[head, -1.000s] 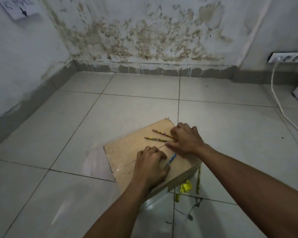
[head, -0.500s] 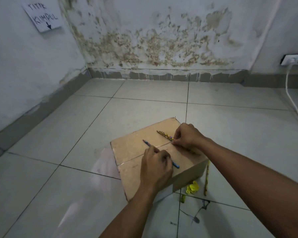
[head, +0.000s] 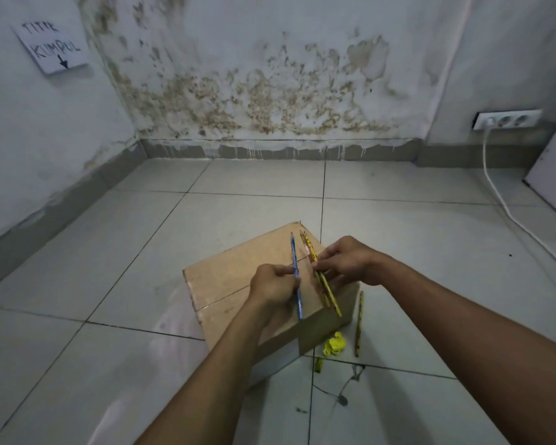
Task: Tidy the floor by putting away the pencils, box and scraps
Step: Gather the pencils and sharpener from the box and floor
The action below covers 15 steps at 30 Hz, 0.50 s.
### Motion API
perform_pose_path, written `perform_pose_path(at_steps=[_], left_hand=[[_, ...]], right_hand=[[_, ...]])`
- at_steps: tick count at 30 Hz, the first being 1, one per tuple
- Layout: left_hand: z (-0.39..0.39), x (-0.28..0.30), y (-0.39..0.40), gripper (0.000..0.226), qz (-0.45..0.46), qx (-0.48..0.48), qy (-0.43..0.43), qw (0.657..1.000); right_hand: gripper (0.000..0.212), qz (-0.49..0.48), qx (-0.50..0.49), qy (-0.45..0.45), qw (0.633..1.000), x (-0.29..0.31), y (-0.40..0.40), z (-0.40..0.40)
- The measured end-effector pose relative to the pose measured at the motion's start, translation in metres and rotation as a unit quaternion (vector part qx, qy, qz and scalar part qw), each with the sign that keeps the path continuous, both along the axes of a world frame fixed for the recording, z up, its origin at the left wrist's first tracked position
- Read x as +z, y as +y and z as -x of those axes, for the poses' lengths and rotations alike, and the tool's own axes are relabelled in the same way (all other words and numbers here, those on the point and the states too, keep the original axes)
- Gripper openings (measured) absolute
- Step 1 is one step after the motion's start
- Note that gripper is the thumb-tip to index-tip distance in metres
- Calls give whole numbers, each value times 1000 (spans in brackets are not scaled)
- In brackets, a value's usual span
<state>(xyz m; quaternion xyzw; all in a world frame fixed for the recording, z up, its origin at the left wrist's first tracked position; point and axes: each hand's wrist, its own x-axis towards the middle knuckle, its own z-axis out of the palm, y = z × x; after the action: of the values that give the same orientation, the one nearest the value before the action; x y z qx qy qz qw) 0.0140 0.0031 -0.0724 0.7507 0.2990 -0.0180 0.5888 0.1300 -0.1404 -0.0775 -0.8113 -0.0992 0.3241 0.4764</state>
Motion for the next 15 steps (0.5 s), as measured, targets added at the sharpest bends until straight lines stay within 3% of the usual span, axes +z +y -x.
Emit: perform_pose_path(at_steps=[3,7,15], left_hand=[[6,8,-10,24,143,-35,-63,987],[6,12,-19,20,182,-74,-117,974],[9,6,-21,20,197,-105,-120,967]], right_hand=[[13,-68,12,44,997,11,-7,6],[6,-118,17,67,991,23,-14,15],[25,-112,-7,11,994,36,-35,26]])
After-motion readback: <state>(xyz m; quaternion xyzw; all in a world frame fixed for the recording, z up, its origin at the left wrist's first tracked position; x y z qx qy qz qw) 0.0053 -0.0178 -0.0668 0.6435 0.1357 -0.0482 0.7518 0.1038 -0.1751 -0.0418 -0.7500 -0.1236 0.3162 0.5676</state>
